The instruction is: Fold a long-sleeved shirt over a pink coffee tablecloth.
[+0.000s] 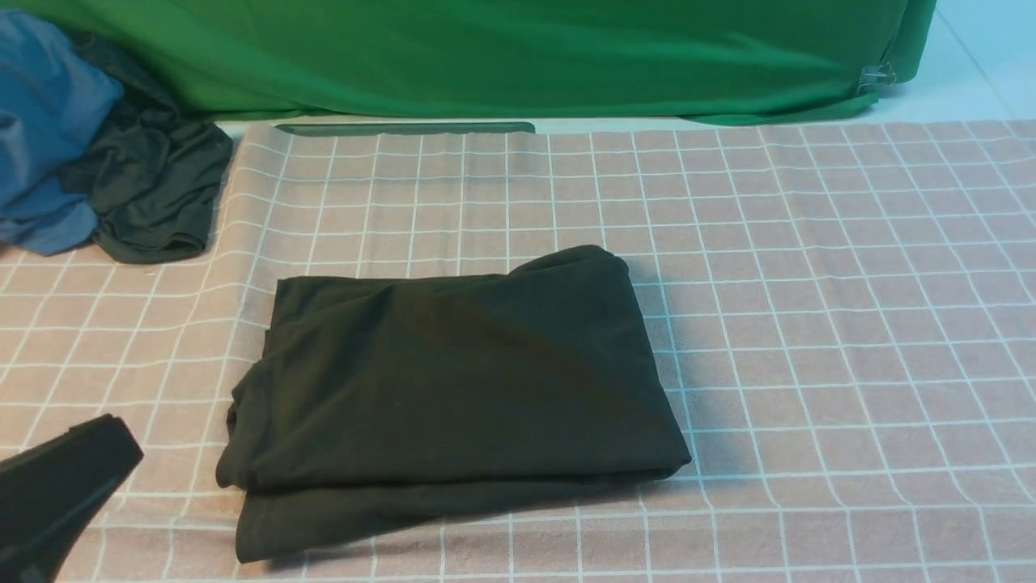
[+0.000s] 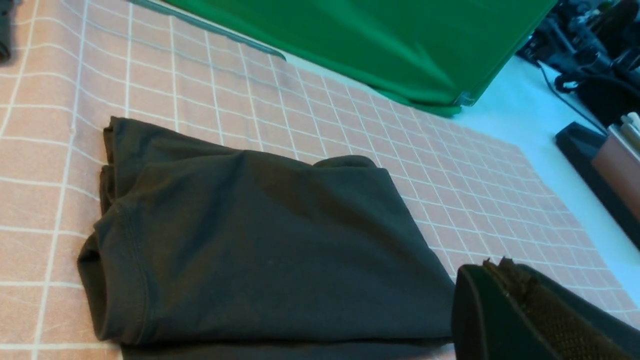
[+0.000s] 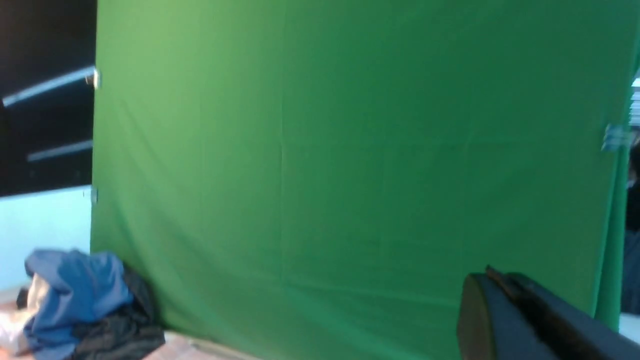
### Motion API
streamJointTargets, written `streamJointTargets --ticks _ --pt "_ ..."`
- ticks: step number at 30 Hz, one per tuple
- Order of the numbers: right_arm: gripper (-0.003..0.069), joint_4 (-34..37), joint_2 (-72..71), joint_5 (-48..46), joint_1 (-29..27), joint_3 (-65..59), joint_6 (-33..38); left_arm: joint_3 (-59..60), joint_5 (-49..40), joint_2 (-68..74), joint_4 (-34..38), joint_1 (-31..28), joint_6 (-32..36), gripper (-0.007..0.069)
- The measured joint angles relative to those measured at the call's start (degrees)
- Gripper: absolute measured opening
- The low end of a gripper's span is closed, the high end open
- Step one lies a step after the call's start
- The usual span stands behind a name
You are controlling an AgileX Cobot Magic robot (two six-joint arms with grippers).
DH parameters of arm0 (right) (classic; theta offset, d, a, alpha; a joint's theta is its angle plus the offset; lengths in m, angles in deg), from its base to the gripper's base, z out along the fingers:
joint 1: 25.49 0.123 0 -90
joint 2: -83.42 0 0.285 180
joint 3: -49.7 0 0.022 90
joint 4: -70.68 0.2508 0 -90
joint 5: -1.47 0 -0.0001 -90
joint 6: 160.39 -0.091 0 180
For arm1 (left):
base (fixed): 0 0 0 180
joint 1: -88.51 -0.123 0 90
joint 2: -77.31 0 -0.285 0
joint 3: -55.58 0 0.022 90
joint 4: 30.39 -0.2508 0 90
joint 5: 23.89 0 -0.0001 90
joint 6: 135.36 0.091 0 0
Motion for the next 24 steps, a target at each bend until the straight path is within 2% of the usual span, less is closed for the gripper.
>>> streamJointTargets --ticks 10,24 --pt "0.0061 0.0 -1.8 -1.4 0.0 -0.6 0.0 0.7 9.4 -0.3 -0.4 0.0 0.0 0.0014" --pt "0.0081 0.0 -1.8 -3.1 0.0 -0.6 -0.1 0.7 9.7 -0.3 -0.9 0.0 0.2 0.0014"
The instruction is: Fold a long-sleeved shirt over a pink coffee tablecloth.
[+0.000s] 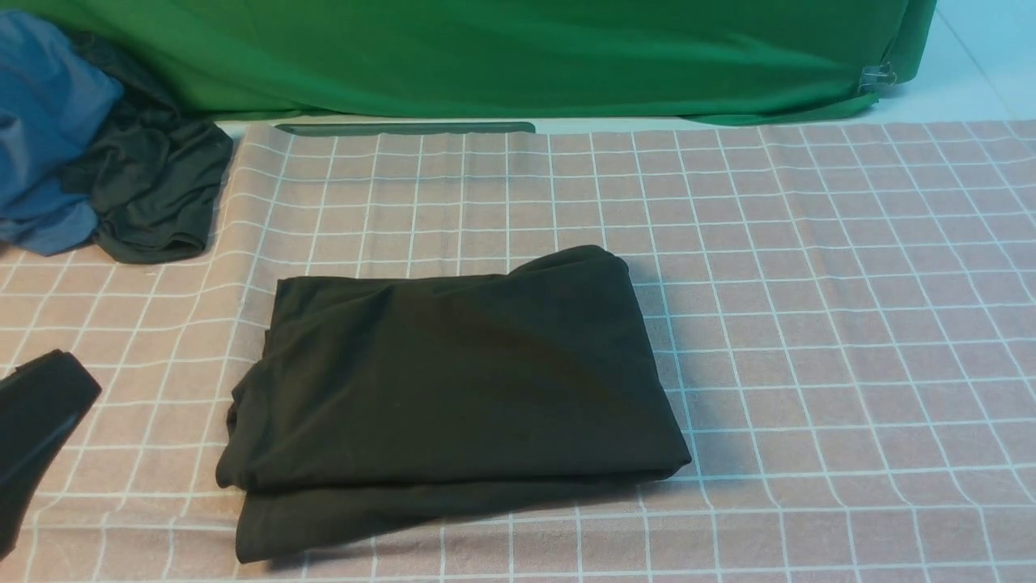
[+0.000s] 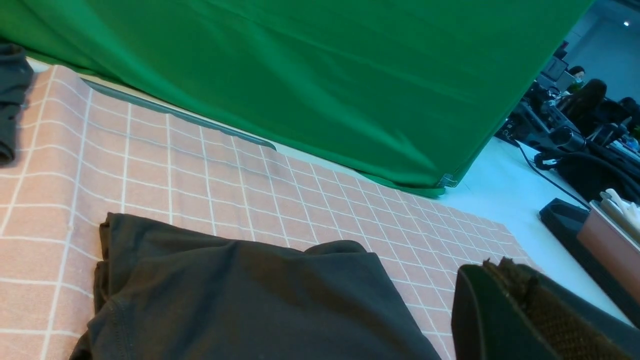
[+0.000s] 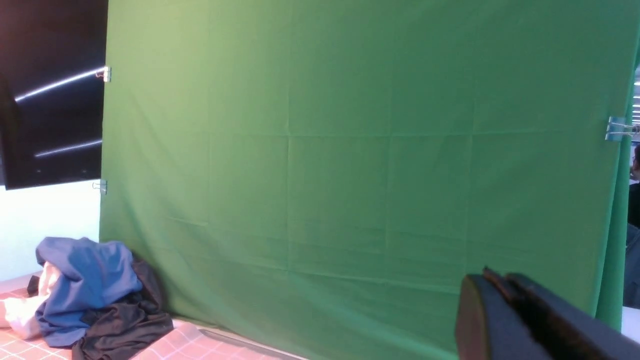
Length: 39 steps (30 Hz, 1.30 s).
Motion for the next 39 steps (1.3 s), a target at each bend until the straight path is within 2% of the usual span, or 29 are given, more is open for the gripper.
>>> streamJointTargets --ticks 5,11,15,19,21,24,30,39 --pt "0.0092 0.0 0.0 0.0 0.0 0.0 0.0 0.0 0.0 0.0 -0.8 0.0 0.5 0.0014" --pt "0.0110 0.0 0.0 0.0 0.0 0.0 0.0 0.9 0.8 -0.5 -8.0 -0.2 1.7 0.0014" --pt "0.0123 0.0 0.0 0.0 0.0 0.0 0.0 6.2 7.0 -3.0 -9.6 -3.0 1.7 0.0014" --pt "0.0138 0.0 0.0 0.0 0.0 0.0 -0.2 17.5 17.6 -7.1 -11.4 -8.9 1.2 0.0014" --pt "0.0142 0.0 0.0 0.0 0.0 0.0 -0.4 21.5 19.4 -8.3 -12.9 -10.3 0.6 0.0014" --pt "0.0143 0.0 0.0 0.0 0.0 0.0 -0.4 24.1 19.1 -9.4 -14.9 -10.8 0.2 0.0014" --pt "0.0144 0.0 0.0 0.0 0.0 0.0 -0.7 24.4 11.8 -10.7 -17.5 -10.9 0.2 0.0014" --pt "0.0161 0.0 0.0 -0.1 0.0 0.0 -0.8 24.4 10.5 -10.7 -17.9 -11.4 0.2 0.0014"
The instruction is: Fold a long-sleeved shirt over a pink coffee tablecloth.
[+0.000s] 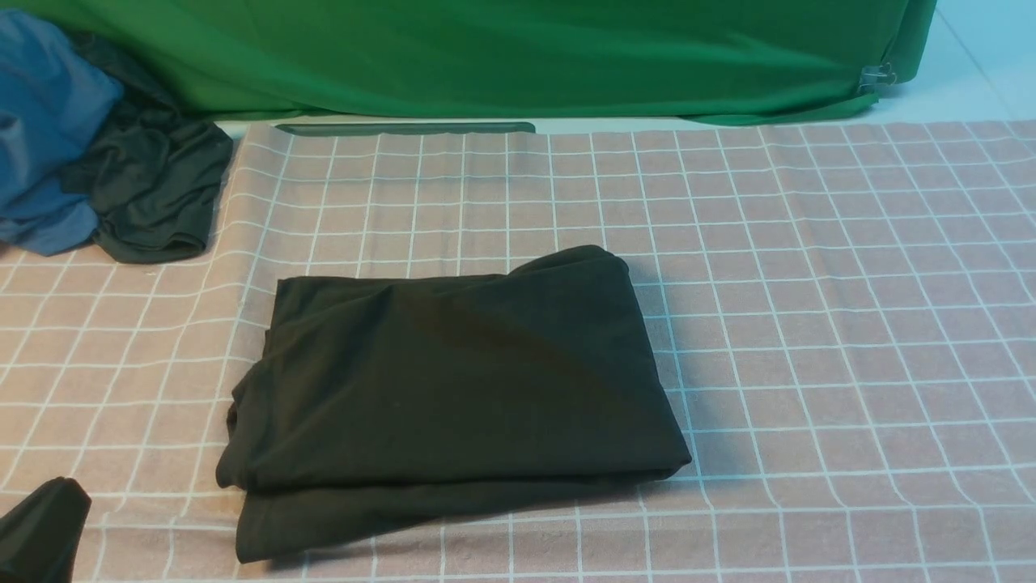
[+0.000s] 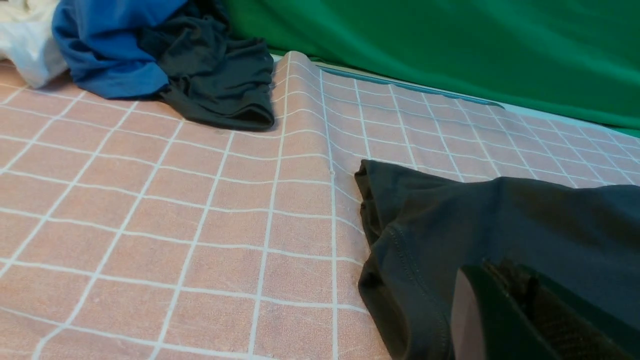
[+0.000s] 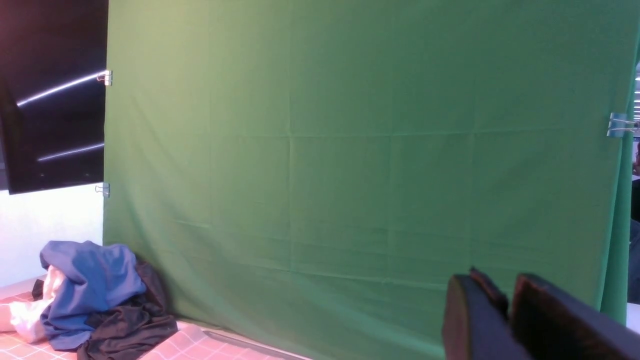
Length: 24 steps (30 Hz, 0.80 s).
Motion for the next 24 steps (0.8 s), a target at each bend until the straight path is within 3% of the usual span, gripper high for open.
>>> streamJointTargets --ticks 24 --pt "0.0192 0.0 0.0 -0.2 0.0 0.0 1.6 0.0 -0.1 0.0 0.0 0.0 0.0 0.0014"
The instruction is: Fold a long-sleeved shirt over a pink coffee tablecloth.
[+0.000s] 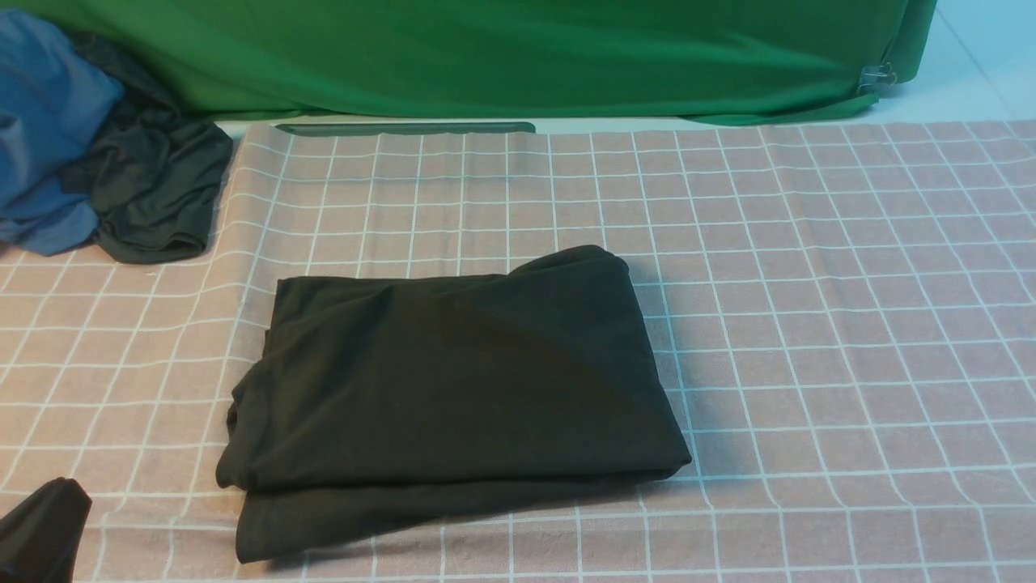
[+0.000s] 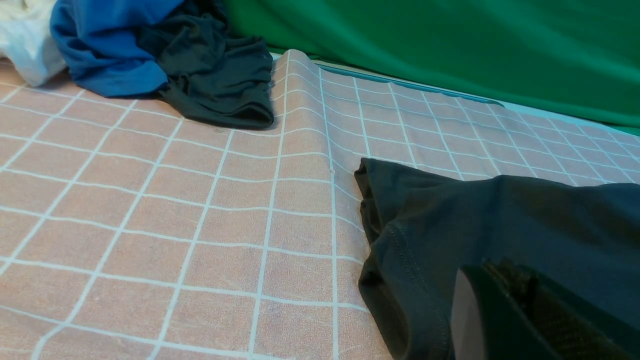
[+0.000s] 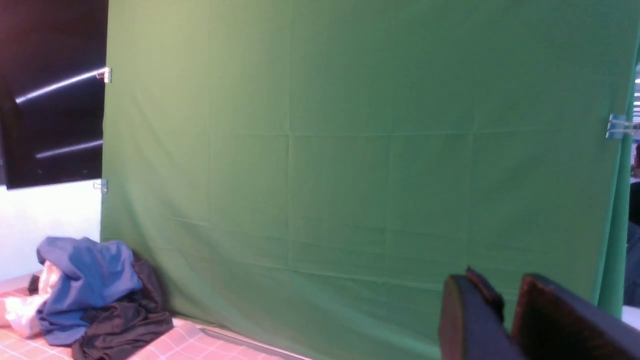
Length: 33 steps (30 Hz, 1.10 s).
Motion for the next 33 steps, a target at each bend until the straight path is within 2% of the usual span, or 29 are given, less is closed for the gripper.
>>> streamJointTargets --ticks 5,8,20,26,33 --pt "0.0196 0.0 -0.1 1.1 -0.3 -1.3 0.5 0.0 -0.1 0.0 0.0 0.0 0.0 0.0014" --pt "0.0200 0.0 0.0 4.1 -2.7 -5.4 1.7 0.0 -0.1 0.0 0.0 0.0 0.0 0.0014" --pt "0.0225 0.0 -0.2 9.8 -21.0 -31.6 2.9 0.0 -0.1 0.0 -0.2 0.0 0.0 0.0014" --pt "0.0235 0.0 -3.4 7.9 -22.4 -36.7 3.6 0.0 -0.2 0.0 -0.2 0.0 0.0 0.0014" --pt "0.0235 0.0 -3.7 6.4 -20.6 -36.7 4.9 0.0 -0.3 0.0 -0.2 0.0 0.0 0.0014"
